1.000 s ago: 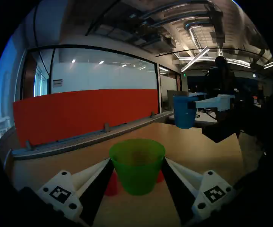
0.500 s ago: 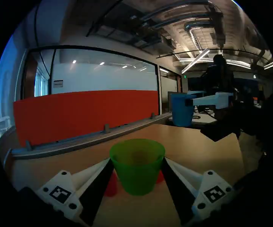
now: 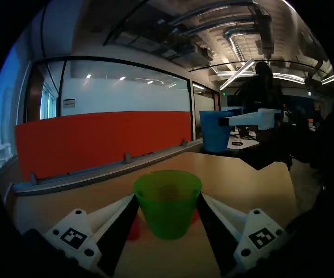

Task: Pour water

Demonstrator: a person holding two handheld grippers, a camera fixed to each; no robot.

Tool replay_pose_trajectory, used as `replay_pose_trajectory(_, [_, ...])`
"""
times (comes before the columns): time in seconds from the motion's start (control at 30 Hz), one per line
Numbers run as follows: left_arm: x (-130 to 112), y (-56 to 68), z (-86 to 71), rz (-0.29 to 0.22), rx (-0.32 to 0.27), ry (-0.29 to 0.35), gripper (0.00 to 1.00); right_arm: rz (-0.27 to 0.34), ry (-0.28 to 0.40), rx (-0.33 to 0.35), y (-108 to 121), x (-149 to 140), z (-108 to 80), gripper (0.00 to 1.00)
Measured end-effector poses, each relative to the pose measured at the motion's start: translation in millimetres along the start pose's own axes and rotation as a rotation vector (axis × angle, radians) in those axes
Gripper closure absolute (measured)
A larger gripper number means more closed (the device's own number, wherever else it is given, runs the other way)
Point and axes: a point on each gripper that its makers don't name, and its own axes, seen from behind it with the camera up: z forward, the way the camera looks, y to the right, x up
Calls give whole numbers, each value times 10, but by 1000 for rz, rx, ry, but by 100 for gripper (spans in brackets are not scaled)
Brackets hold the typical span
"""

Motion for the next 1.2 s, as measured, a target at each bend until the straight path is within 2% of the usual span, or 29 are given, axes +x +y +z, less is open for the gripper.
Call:
replay_pose_trajectory(0.5, [35,96,-16,-4,-16,3,16,-43,-5,32,-42,132,150,8])
replay_pose_trajectory(1.2, [49,254,-52,-6,-51,8,16,-268,-4,68,-151,319,359,8])
